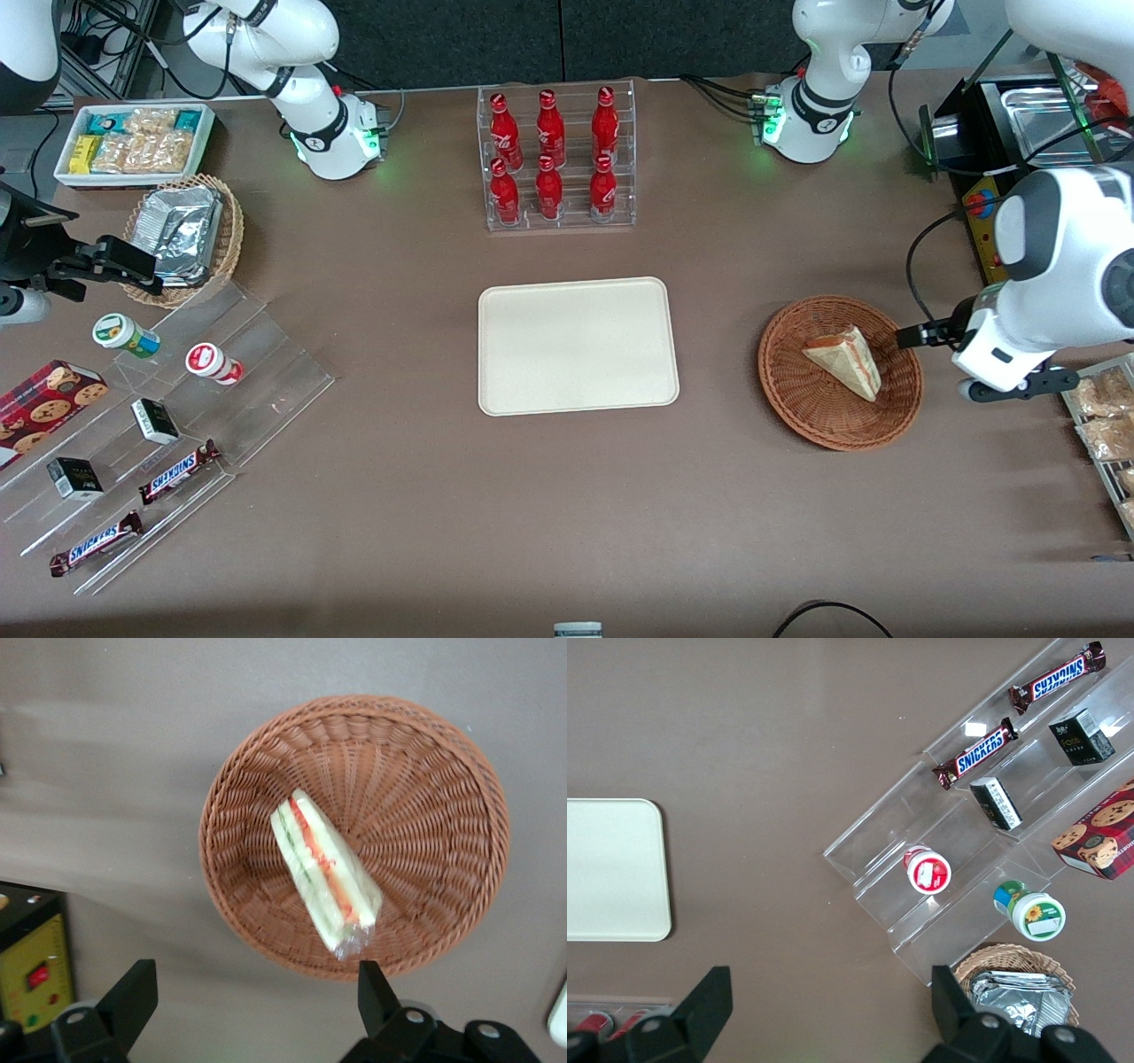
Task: Place sandwich from basket to tray
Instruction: 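Lower the open left gripper over the wrapped sandwich in the basket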
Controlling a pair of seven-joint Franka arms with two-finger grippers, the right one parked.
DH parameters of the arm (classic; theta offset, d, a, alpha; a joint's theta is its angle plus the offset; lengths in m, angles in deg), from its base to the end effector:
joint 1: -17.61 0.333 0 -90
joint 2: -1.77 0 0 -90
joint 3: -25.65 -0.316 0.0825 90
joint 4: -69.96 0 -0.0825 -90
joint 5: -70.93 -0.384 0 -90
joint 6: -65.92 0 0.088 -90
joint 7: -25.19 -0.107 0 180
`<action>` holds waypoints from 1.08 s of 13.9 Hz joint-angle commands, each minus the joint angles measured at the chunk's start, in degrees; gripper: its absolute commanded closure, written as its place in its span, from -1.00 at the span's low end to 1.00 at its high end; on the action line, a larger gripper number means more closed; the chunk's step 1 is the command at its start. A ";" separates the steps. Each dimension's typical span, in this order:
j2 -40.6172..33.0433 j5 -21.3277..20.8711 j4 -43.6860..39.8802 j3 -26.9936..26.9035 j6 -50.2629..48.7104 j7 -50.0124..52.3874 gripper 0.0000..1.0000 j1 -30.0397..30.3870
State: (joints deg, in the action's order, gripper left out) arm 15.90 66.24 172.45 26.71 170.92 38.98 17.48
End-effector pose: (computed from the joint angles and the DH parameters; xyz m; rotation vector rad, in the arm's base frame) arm 0.6022 -0.0053 0.3987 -3.0161 -0.2886 0.2912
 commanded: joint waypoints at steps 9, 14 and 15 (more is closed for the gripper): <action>3.98 -0.49 7.73 -0.19 17.96 26.37 -1.00 -7.43; 4.50 -0.49 7.64 -0.45 18.57 26.46 -1.00 -6.90; 4.77 -0.49 7.73 -0.54 19.27 26.64 -1.00 -6.90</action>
State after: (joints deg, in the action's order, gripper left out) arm 20.12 66.24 180.40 26.43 188.76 64.34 10.61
